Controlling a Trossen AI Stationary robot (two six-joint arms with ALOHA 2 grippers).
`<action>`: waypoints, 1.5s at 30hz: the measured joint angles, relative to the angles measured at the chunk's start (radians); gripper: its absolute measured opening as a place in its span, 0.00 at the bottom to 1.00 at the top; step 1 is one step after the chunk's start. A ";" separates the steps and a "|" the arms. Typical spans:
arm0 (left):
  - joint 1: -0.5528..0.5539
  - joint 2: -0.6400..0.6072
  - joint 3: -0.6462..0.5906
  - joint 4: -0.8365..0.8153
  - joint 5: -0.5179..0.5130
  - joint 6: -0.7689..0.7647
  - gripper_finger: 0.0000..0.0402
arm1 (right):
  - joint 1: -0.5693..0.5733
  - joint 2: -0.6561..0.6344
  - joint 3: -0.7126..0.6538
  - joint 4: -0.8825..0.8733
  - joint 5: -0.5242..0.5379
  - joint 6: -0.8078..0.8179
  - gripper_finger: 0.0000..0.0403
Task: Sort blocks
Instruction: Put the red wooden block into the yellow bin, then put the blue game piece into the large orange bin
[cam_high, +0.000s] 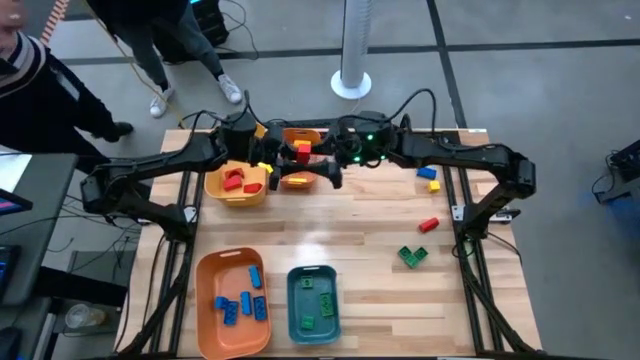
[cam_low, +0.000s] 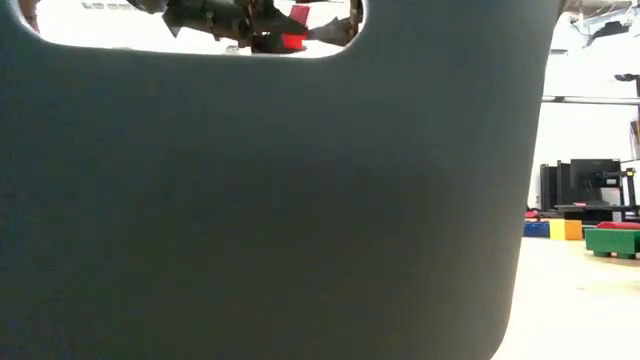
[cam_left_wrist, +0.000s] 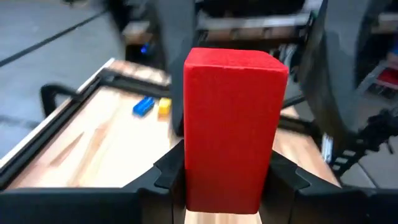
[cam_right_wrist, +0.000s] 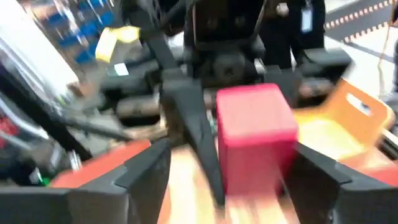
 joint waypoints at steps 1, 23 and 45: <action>0.001 -0.001 0.000 -0.024 -0.011 0.010 0.31 | -0.010 -0.015 -0.002 -0.030 0.000 -0.030 0.74; 0.314 0.039 0.039 -1.006 -0.376 -0.308 0.31 | -0.297 -0.113 -0.051 -0.652 0.067 -0.470 0.75; 0.313 0.189 0.056 -1.123 -0.404 -0.170 0.80 | -0.312 -0.113 -0.054 -0.599 0.065 -0.435 0.75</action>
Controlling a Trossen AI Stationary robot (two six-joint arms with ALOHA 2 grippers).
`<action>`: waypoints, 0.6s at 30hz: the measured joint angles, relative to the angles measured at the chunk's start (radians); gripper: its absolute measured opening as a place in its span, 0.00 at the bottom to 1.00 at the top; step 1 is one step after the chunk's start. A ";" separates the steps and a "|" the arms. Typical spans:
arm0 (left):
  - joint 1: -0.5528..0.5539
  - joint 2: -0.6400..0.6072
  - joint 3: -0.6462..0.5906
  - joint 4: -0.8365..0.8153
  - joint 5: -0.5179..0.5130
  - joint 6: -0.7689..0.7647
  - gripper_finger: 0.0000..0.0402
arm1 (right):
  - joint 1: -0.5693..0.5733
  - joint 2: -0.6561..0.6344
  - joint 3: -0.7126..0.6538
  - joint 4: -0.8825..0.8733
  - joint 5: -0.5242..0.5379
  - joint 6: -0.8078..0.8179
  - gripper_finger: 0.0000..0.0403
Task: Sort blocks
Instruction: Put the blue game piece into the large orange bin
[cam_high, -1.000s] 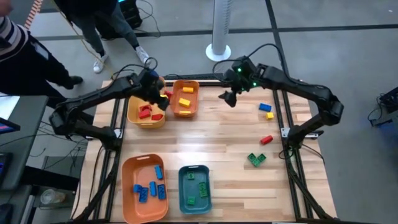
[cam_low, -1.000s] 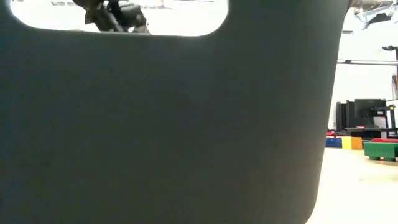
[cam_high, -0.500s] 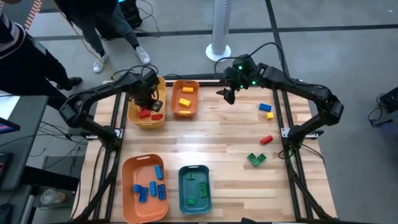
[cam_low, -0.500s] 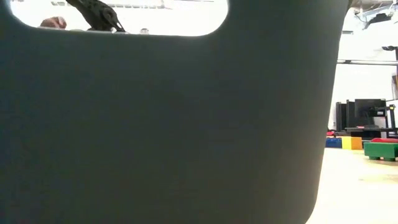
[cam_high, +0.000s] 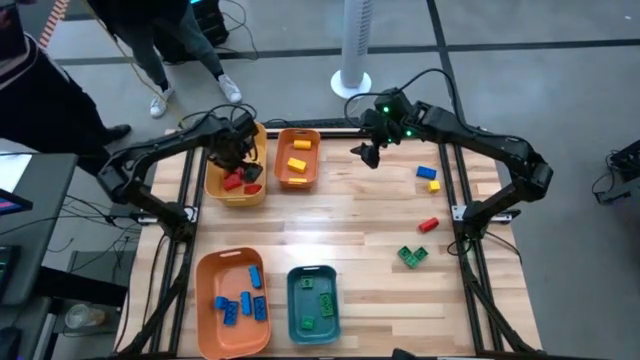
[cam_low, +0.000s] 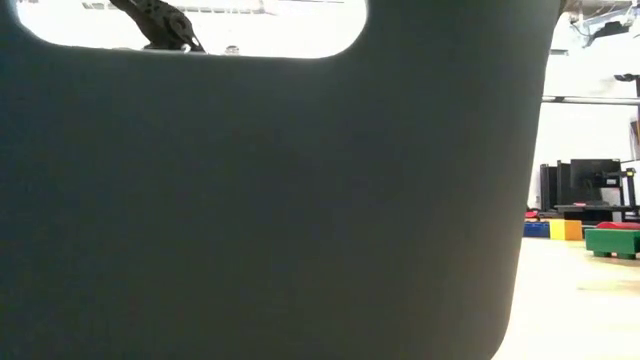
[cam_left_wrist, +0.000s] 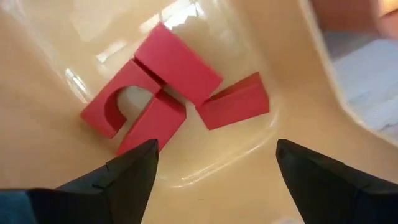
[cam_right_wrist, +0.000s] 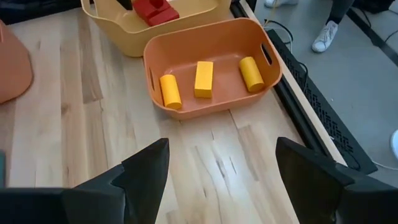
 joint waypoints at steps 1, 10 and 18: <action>0.000 -0.004 0.016 -0.005 -0.008 0.002 0.80 | -0.003 0.000 0.000 -0.001 0.000 0.000 0.75; -0.020 -0.036 0.226 -0.004 -0.052 0.016 0.76 | -0.067 0.000 0.000 -0.002 0.000 0.062 0.75; -0.105 -0.036 0.320 0.130 -0.052 -0.016 0.76 | -0.079 -0.007 -0.101 0.001 0.012 0.152 0.75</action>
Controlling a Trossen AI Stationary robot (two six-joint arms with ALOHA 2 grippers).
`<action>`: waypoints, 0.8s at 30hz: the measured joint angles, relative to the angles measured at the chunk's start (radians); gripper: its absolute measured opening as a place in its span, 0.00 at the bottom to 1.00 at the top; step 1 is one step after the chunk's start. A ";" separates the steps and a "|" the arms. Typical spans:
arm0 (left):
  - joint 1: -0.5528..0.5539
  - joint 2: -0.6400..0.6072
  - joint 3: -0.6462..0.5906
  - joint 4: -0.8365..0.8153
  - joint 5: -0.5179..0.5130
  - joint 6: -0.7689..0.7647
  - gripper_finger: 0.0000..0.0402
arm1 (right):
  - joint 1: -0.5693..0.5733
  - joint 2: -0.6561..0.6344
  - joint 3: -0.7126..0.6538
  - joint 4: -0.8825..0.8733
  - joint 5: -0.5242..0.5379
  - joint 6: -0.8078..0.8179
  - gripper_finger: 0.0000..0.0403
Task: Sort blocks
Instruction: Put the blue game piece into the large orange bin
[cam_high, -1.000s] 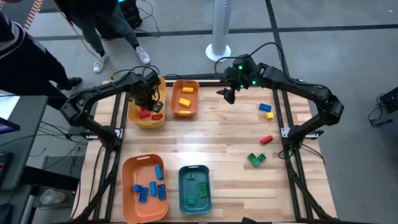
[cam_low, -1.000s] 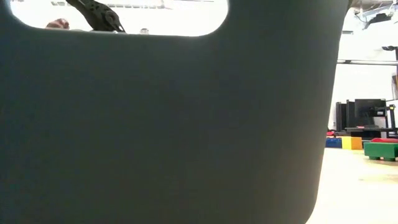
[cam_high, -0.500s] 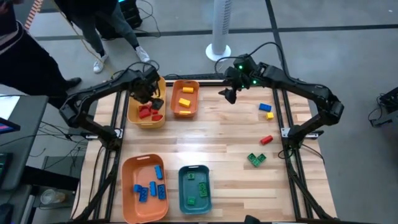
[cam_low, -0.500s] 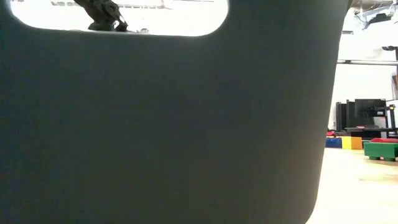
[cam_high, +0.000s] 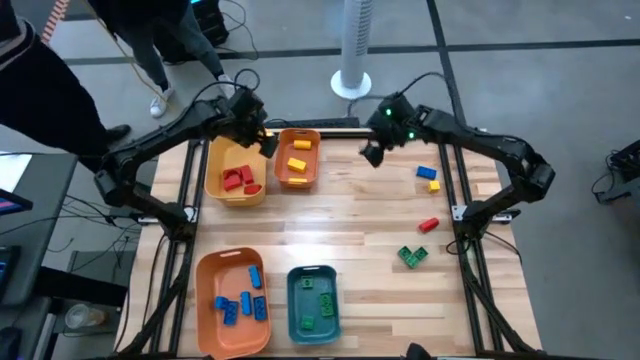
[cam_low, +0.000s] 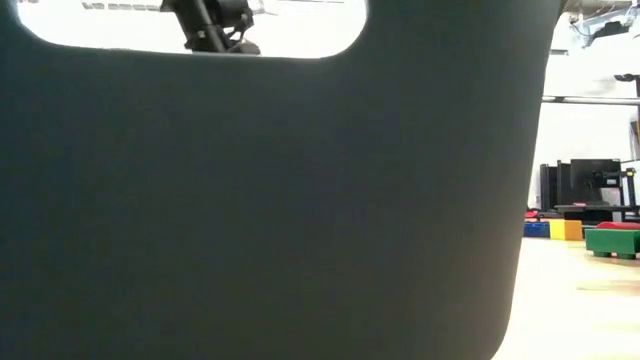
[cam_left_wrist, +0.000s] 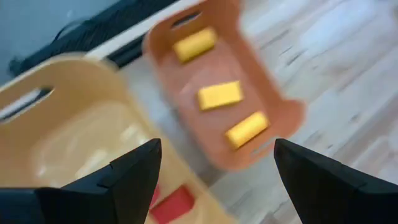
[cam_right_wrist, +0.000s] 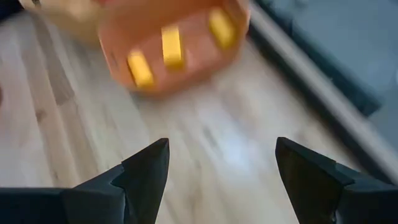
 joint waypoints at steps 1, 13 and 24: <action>-0.015 0.000 0.000 0.018 0.000 0.000 0.76 | 0.001 -0.007 -0.034 0.005 0.000 0.017 0.75; -0.156 0.002 0.000 0.225 0.041 0.041 0.76 | 0.077 -0.186 -0.412 0.205 0.169 0.371 0.75; -0.300 0.008 0.000 0.576 0.037 0.192 0.76 | 0.138 -0.292 -0.429 0.047 0.178 0.709 0.75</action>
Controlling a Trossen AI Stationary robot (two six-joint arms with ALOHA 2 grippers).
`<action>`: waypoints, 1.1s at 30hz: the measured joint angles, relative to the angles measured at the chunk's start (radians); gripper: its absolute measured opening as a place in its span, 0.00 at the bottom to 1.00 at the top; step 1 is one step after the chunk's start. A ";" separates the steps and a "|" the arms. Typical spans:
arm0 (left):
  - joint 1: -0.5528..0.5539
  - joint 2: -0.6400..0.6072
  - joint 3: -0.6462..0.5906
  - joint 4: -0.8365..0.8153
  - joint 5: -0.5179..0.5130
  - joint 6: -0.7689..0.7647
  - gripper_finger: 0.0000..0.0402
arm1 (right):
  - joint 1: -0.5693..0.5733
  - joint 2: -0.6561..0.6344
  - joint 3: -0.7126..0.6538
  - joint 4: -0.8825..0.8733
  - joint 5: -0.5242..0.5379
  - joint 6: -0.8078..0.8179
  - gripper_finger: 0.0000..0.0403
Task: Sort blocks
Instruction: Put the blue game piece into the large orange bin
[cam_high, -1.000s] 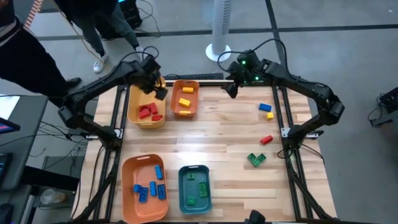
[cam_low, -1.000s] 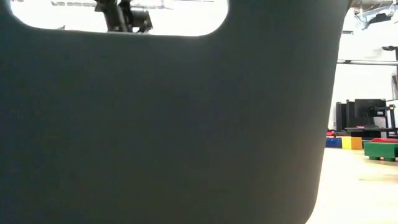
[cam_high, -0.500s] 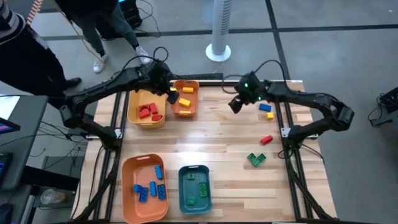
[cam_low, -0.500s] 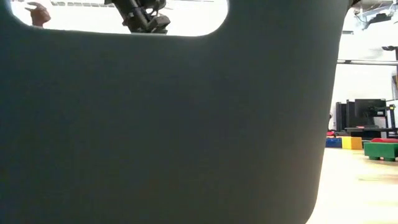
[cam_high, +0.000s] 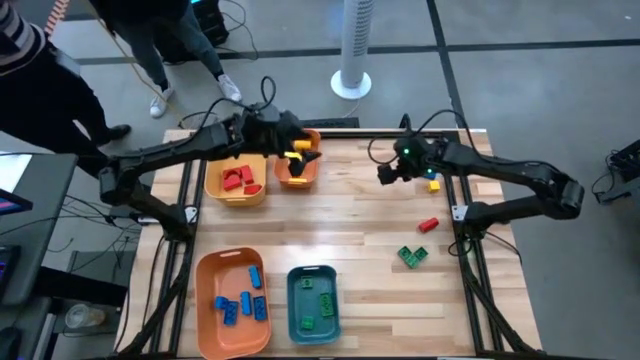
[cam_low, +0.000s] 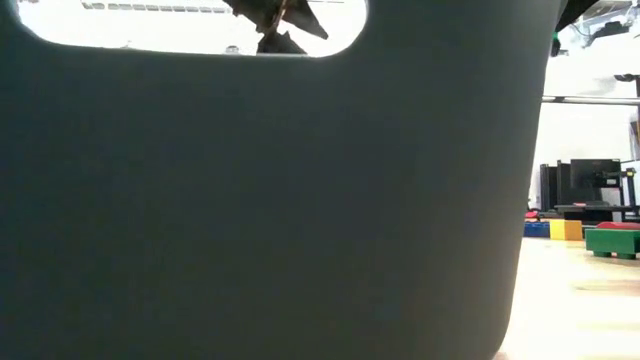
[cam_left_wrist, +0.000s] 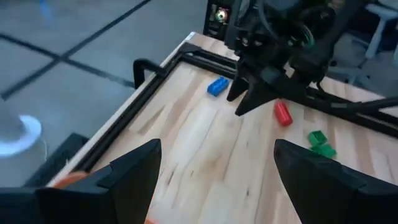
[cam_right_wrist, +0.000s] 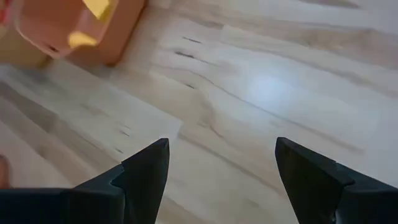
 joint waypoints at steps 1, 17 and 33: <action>-0.008 0.001 0.000 0.005 -0.004 0.016 0.76 | 0.000 -0.010 0.000 -0.007 0.001 0.030 0.75; -0.107 0.034 -0.053 0.143 0.055 0.057 0.76 | 0.093 0.021 0.119 -0.277 0.067 0.205 0.75; -0.071 0.034 -0.053 -0.102 0.053 0.023 0.76 | 0.245 -0.081 0.116 -0.369 0.281 0.104 0.75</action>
